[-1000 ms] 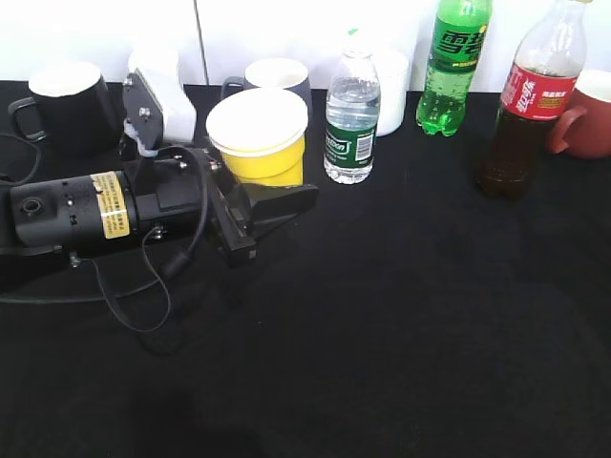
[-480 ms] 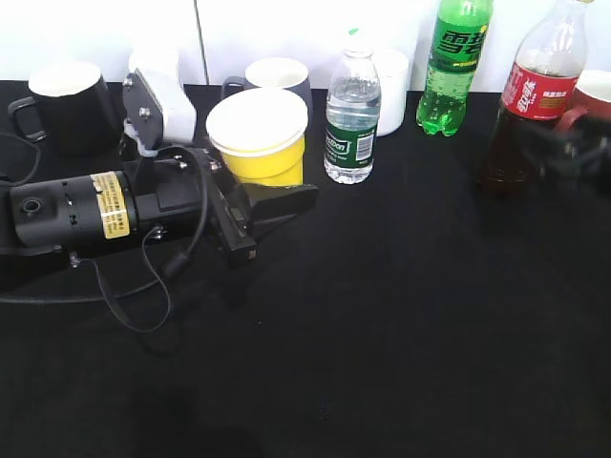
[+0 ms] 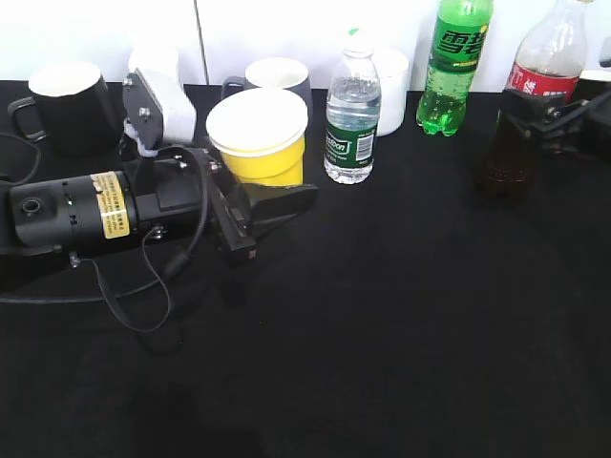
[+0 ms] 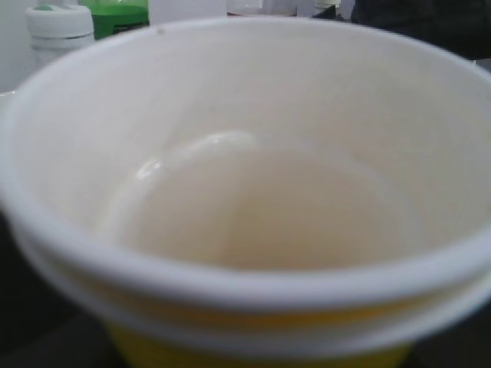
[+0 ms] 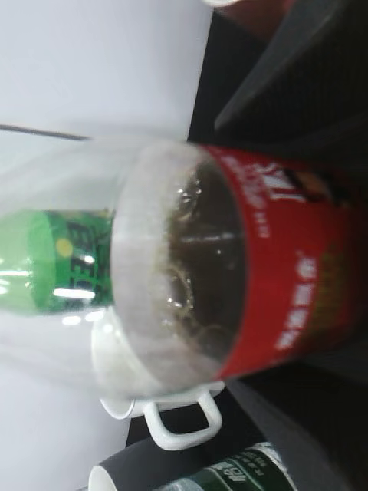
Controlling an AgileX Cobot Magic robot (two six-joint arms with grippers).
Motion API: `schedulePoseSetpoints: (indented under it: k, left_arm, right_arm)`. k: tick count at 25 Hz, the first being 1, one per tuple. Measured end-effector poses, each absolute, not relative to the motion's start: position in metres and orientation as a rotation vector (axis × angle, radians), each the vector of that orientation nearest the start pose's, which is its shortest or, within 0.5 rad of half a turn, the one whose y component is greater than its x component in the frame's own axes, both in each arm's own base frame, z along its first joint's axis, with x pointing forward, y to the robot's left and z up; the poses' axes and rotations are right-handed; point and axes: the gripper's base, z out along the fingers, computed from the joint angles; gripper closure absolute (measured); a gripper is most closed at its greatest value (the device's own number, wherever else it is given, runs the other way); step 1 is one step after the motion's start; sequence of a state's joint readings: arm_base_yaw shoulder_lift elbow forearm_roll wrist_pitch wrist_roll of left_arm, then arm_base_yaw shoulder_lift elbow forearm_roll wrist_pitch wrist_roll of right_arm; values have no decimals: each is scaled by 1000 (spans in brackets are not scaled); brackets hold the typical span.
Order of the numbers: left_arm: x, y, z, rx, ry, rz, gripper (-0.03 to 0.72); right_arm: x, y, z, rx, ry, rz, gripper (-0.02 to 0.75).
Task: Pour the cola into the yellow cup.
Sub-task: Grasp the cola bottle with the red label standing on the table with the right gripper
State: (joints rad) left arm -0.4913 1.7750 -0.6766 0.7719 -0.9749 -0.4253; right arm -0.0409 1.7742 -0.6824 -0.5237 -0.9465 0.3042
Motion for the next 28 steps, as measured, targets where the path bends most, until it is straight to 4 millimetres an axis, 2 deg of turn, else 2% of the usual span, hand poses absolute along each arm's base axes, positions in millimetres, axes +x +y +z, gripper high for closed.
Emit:
schedulePoseSetpoints:
  k: [6, 8, 11, 19, 23, 28]
  left_arm:
    - [257, -197, 176, 926, 1554, -841, 246]
    - [257, -197, 176, 926, 1554, -841, 246]
    - [257, -197, 176, 926, 1554, -841, 247]
    - [257, -197, 176, 926, 1554, -841, 247]
    - [257, -197, 176, 926, 1554, -841, 247]
    - [257, -197, 176, 926, 1554, -841, 247]
  right_arm:
    - [345, 25, 177, -302, 1675, 347, 80]
    - [348, 26, 172, -314, 1682, 358, 92]
    - [352, 28, 175, -336, 1651, 369, 116]
    - [354, 29, 167, -333, 1653, 386, 143]
    - [354, 29, 167, -333, 1651, 386, 243]
    - [355, 29, 167, -334, 1639, 394, 244]
